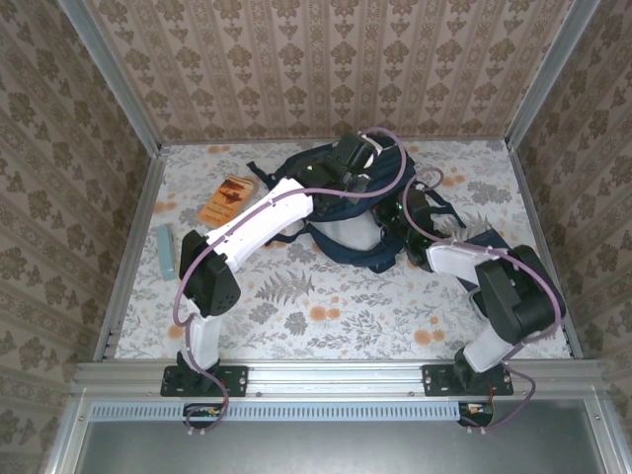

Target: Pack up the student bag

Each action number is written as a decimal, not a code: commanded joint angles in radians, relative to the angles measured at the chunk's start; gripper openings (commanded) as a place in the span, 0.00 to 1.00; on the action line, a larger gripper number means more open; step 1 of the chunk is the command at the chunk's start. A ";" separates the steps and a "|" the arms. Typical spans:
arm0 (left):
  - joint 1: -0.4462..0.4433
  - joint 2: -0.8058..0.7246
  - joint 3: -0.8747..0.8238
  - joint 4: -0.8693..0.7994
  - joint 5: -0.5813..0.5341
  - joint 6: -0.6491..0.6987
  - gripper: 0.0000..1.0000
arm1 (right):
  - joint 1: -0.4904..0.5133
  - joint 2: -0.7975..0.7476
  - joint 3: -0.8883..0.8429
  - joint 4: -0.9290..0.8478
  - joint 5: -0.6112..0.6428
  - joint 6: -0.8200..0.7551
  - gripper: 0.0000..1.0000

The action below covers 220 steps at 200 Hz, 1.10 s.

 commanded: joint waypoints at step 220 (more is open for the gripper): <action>0.135 -0.085 -0.050 0.099 0.102 -0.149 0.01 | 0.009 -0.207 -0.042 -0.363 -0.114 0.093 0.03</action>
